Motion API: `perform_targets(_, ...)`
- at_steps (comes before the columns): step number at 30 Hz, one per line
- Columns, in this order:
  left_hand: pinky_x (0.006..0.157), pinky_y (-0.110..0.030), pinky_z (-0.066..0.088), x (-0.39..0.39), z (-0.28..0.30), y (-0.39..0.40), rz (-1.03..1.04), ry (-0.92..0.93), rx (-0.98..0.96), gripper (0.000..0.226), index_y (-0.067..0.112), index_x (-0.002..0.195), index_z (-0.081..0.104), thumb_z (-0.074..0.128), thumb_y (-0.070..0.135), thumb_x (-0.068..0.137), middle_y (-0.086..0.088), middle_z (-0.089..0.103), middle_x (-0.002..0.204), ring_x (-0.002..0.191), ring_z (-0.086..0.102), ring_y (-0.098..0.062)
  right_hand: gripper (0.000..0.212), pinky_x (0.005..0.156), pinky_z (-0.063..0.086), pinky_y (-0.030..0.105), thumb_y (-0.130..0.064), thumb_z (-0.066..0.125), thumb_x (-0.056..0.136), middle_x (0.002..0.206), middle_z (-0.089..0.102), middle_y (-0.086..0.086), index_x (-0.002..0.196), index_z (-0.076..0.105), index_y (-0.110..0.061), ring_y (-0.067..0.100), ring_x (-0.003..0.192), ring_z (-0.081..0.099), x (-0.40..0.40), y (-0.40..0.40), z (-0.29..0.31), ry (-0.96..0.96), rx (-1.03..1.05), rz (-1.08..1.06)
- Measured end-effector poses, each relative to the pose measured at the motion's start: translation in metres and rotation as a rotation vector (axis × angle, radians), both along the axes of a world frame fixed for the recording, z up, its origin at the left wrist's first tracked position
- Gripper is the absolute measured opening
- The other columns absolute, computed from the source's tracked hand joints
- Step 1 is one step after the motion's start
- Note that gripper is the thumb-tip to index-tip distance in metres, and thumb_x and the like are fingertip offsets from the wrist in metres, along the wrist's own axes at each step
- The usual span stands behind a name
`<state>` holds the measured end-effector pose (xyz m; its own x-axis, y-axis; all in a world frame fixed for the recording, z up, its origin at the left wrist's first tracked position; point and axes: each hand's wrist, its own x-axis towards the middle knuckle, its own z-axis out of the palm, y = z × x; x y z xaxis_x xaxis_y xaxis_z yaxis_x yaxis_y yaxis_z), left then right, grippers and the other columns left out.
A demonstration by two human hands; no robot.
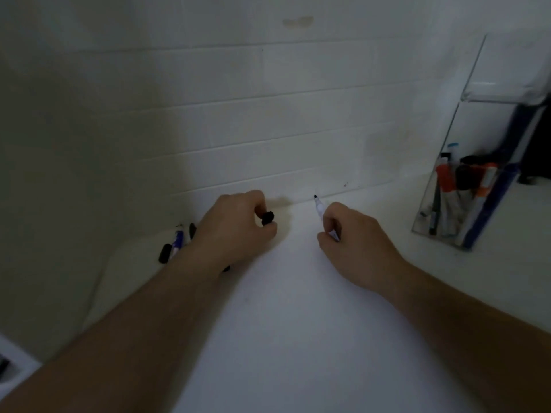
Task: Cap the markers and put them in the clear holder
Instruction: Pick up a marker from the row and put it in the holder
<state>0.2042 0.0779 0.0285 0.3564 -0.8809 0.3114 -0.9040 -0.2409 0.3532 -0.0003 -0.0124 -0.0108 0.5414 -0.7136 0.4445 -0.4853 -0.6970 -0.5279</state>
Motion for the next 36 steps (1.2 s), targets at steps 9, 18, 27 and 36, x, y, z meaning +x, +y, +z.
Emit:
perform_targets(9,0.061,-0.019,0.044,-0.005,-0.004,0.000,-0.115,0.094,-0.088,0.014,0.030,0.089,0.060,0.071,0.037,0.086,0.017,0.063,0.077,0.073,0.058,0.004,0.024,0.068,0.053,0.041,-0.014,0.048,0.102,0.091,0.060,-0.003,0.121,0.039,-0.028,0.017,0.074,0.061,0.001,0.000,0.004,-0.136,0.082,-0.033)
perform_targets(18,0.076,-0.020,0.043,-0.003,-0.005,-0.004,-0.136,0.128,-0.031,0.028,0.034,0.122,0.068,0.063,0.038,0.094,0.014,0.068,0.098,0.092,0.061,-0.006,0.015,0.075,0.050,0.036,-0.032,0.050,0.100,0.101,0.063,-0.007,0.113,0.054,-0.039,0.017,0.090,0.058,0.001,-0.010,-0.003,-0.066,-0.004,-0.011)
perform_targets(27,0.070,-0.002,0.032,-0.004,-0.005,-0.005,-0.203,0.042,-0.071,0.026,0.036,0.116,0.072,0.067,0.027,0.093,0.014,0.063,0.090,0.083,0.054,-0.006,0.028,0.082,0.052,0.046,-0.060,0.037,0.091,0.094,0.061,-0.013,0.111,0.054,-0.048,0.015,0.091,0.058,0.005,-0.015,-0.010,0.011,-0.022,-0.030)
perform_targets(36,0.071,-0.003,0.036,-0.005,-0.008,-0.005,-0.256,0.053,-0.091,0.022,0.035,0.115,0.071,0.066,0.031,0.094,0.020,0.065,0.096,0.079,0.057,0.008,0.027,0.077,0.049,0.039,-0.053,0.042,0.094,0.090,0.058,-0.011,0.111,0.061,-0.043,0.017,0.087,0.056,0.004,-0.014,-0.012,0.066,-0.100,0.022)
